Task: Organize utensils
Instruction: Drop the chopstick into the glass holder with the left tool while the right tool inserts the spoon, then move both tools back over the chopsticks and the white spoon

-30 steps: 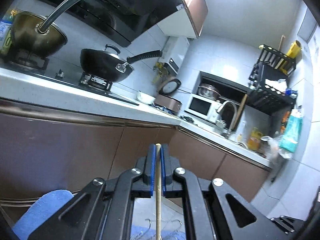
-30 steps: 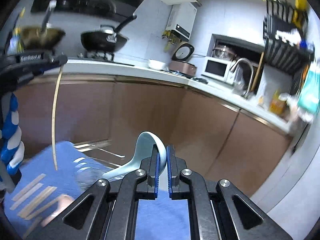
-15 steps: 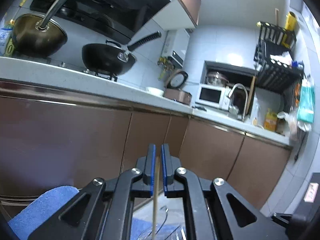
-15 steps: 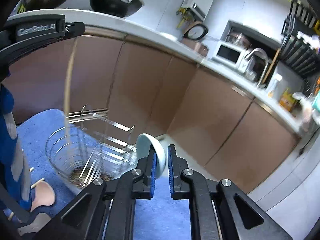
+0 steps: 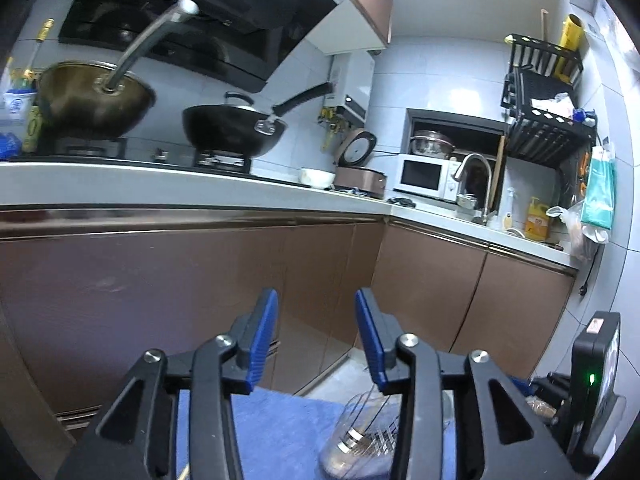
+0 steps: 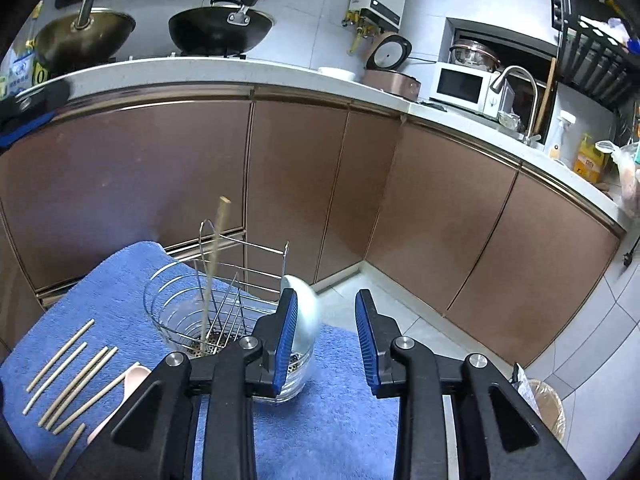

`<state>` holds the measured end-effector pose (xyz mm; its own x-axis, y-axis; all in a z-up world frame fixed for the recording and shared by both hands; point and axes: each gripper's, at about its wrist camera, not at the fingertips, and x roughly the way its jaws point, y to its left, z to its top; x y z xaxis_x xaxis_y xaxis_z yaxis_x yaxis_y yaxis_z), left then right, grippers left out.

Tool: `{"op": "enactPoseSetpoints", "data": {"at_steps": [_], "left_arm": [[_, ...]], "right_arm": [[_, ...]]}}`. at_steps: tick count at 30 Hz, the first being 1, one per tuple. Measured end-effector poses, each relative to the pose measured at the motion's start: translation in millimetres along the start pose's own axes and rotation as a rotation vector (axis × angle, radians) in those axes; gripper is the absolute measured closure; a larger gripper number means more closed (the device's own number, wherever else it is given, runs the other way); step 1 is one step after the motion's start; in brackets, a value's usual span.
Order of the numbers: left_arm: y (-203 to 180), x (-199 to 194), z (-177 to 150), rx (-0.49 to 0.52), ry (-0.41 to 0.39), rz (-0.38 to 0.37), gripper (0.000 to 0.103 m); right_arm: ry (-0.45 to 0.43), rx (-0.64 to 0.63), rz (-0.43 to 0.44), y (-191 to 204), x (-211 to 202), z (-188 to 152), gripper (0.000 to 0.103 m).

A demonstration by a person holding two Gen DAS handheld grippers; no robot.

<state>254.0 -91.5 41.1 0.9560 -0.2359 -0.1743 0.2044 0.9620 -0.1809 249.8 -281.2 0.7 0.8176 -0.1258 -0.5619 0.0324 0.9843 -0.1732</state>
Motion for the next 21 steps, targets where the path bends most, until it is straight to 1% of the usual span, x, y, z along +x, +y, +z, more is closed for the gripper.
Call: {"op": "enactPoseSetpoints", "data": {"at_steps": [5, 9, 11, 14, 16, 18, 21], "left_arm": [[23, -36, 2, -0.012, 0.033, 0.033, 0.064], [40, -57, 0, 0.005, 0.076, 0.063, 0.064], [53, -66, 0, -0.004, 0.116, 0.066, 0.064], [71, -78, -4, -0.008, 0.186, 0.059, 0.064], [80, -84, -8, -0.004, 0.229, 0.060, 0.064], [87, -86, -15, 0.014, 0.289, 0.069, 0.064], [96, -82, -34, 0.029, 0.401, 0.041, 0.064]], "right_arm": [[0.027, 0.012, 0.004, -6, -3, 3, 0.071], [0.014, 0.038, 0.046, -5, -23, -1, 0.071], [0.008, 0.035, 0.071, -1, -34, -5, 0.071], [0.020, 0.047, 0.152, 8, -51, -20, 0.072], [0.034, 0.055, 0.187, 12, -57, -31, 0.072], [0.059, 0.073, 0.237, 17, -60, -44, 0.072], [0.104, 0.098, 0.300, 23, -57, -64, 0.073]]}}
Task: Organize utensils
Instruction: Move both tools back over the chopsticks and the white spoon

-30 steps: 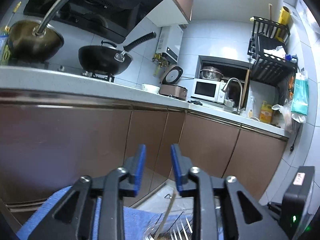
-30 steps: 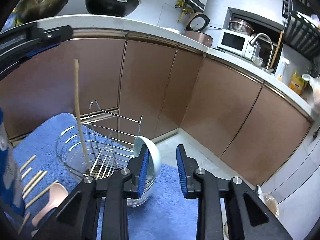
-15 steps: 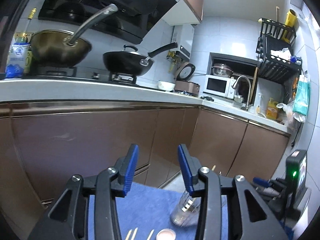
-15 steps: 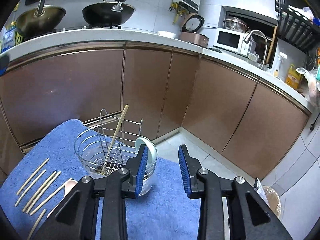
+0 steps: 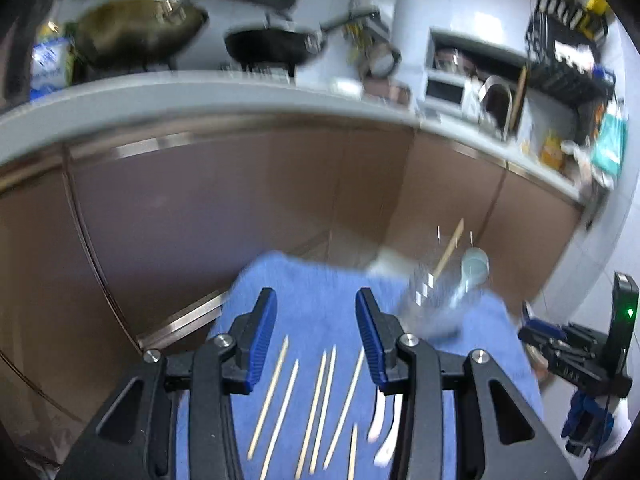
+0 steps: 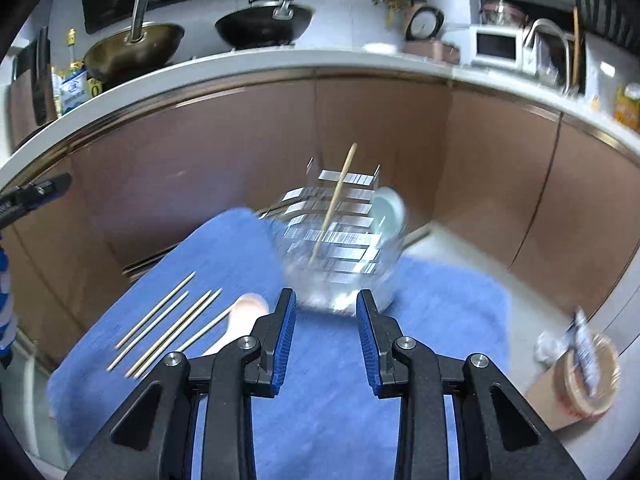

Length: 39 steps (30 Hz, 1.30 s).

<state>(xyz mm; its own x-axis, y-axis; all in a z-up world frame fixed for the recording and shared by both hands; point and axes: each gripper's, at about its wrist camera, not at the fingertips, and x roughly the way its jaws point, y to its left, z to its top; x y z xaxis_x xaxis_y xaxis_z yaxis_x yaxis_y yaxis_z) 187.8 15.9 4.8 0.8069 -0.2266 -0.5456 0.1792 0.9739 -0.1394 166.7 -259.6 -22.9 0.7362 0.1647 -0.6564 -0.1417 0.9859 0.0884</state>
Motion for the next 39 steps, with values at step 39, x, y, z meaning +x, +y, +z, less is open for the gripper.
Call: {"op": "enactPoseSetpoints", "data": {"at_steps": [39], "left_arm": [[-3, 244, -66, 0.106, 0.680, -0.075, 0.089]], "right_arm": [[0.321, 0.148, 0.368, 20, 155, -62, 0.083]]}}
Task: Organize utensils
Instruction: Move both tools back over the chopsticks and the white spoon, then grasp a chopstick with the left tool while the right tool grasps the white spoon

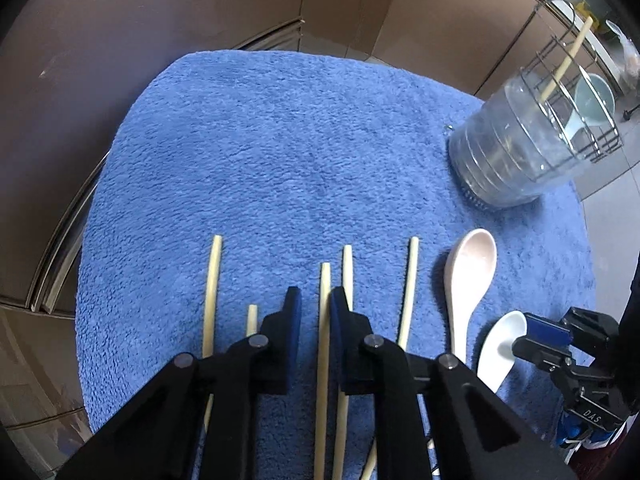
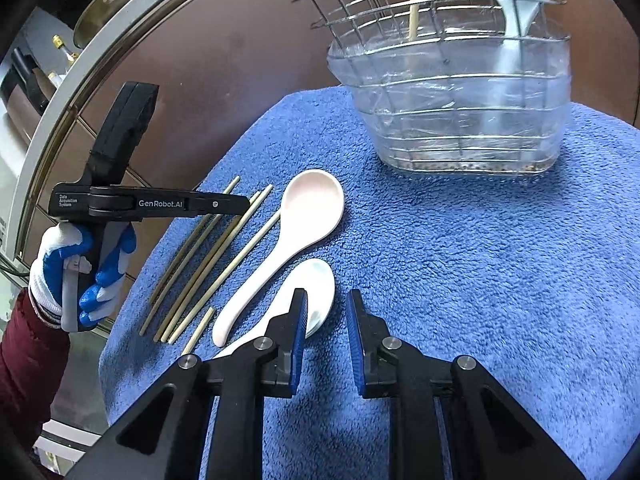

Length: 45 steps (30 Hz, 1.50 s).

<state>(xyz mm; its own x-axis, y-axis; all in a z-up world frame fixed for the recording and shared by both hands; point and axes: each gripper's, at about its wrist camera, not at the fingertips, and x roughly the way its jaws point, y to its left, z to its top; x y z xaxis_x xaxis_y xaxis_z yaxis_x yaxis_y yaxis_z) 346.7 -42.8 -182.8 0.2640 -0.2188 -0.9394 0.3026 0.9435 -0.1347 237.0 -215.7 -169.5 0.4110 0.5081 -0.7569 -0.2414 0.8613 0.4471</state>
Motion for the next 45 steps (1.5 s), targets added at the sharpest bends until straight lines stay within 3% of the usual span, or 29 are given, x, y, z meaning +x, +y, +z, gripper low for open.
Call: {"op": "enactPoseSetpoints", "data": {"at_steps": [11, 18, 26, 32, 39, 45], "left_arm": [[-5, 9, 3, 0.031, -0.004, 0.025, 0.098], [0, -10, -15, -0.007, -0.068, 0.009, 0.098], [-5, -87, -36, -0.031, -0.243, -0.020, 0.098], [-21, -162, -40, -0.049, -0.430, -0.074, 0.098], [-49, -219, -22, -0.061, -0.622, -0.154, 0.098], [-78, -253, 14, -0.095, -0.797, -0.219, 0.098]], "right_arm": [[0.060, -0.042, 0.004, 4, 19, 9, 0.094], [0.021, -0.058, -0.010, 12, 3, 6, 0.096], [-0.089, -0.100, -0.058, 30, -51, -1, 0.098], [-0.240, -0.125, -0.167, 39, -118, -2, 0.098], [-0.451, -0.131, -0.289, 48, -190, 16, 0.098], [-0.594, -0.162, -0.406, 49, -234, 45, 0.098]]}}
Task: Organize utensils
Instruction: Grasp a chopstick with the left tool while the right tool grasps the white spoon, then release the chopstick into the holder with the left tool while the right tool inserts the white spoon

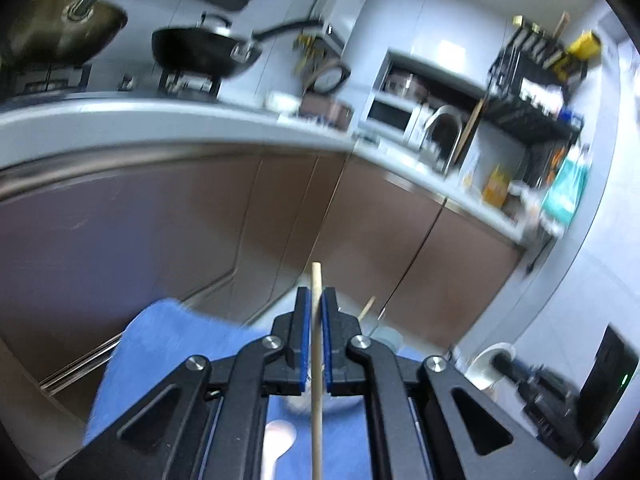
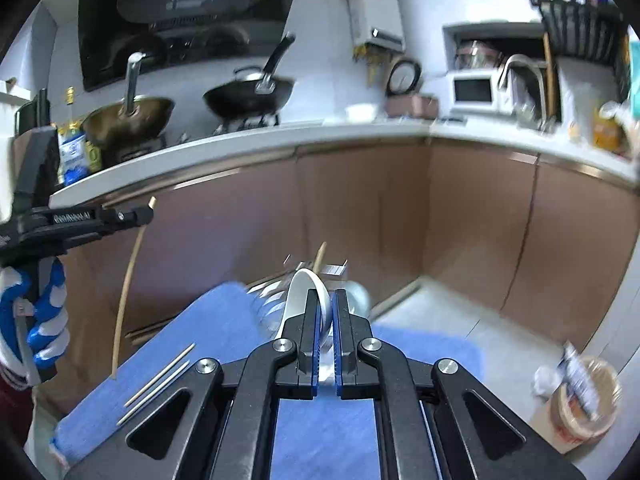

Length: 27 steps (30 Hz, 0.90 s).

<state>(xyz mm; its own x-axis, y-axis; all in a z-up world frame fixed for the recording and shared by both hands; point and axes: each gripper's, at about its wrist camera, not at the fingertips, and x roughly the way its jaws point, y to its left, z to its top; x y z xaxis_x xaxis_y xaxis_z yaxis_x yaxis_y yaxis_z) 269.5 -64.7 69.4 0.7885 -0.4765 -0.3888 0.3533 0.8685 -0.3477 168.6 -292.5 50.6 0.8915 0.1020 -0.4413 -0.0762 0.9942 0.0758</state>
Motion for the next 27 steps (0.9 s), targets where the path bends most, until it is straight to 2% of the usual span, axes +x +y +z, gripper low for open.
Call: {"op": "enactPoseSetpoints", "data": {"at_steps": [2, 6, 13, 20, 27], "left_arm": [[-12, 6, 13, -0.014, -0.063, -0.008, 0.098], [-24, 30, 27, -0.059, -0.117, -0.023, 0.098], [-34, 80, 23, -0.082, -0.194, 0.037, 0.098], [-31, 113, 0, -0.071, -0.269, 0.105, 0.098], [-30, 141, -34, -0.013, -0.287, 0.164, 0.098]], "right_arm": [[-0.035, -0.014, -0.032, -1, 1, 12, 0.098], [-0.081, -0.050, -0.097, 2, 22, 29, 0.098], [-0.082, -0.098, -0.157, 2, 64, 25, 0.098], [-0.066, -0.132, -0.192, 0, 100, 7, 0.098], [-0.044, -0.165, -0.182, 7, 124, -14, 0.098]]}}
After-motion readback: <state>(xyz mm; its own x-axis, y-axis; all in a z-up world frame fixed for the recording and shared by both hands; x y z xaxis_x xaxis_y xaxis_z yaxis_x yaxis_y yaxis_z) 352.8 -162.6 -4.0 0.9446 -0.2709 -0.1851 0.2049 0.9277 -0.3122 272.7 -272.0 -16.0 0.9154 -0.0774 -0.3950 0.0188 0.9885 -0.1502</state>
